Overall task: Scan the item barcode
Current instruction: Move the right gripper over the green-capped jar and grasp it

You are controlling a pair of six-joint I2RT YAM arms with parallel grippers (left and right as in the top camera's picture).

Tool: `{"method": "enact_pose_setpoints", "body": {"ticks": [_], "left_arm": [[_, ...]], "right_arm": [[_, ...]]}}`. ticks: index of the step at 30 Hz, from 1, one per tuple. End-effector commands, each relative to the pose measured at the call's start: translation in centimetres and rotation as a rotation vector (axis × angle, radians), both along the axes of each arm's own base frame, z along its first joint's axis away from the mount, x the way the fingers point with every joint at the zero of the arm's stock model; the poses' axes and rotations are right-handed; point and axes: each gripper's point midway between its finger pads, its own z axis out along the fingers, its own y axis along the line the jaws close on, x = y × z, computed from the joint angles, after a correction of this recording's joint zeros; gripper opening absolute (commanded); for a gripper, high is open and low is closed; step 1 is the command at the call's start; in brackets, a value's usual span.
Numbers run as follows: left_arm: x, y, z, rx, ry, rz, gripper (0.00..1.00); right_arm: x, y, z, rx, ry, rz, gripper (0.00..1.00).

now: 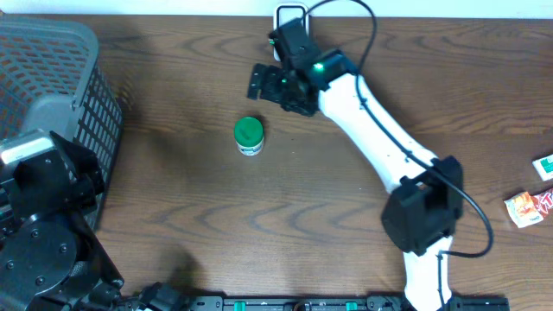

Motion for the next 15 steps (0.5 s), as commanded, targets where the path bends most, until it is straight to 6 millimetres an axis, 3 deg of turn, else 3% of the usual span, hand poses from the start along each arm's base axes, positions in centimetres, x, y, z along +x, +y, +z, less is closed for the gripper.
{"method": "enact_pose_setpoints", "body": {"ticks": [1,3,9,15], "left_arm": [[-0.3,0.3,0.1,-0.010,-0.013,0.013,0.98],[-0.3,0.3,0.1,-0.010,-0.013,0.013,0.98],[-0.3,0.3,0.1,-0.010,-0.013,0.013,0.98],[-0.3,0.3,0.1,-0.010,-0.013,0.013,0.98]], "right_arm": [[0.5,2.0,2.4,-0.007,-0.045,-0.066,0.99],[0.3,2.6,1.9,-0.019,-0.020,-0.086,0.99],[-0.9,2.5,-2.3,-0.054,0.129,-0.211,0.99],[-1.8,4.4,-4.4,-0.040,0.177,-0.250,0.99]]}}
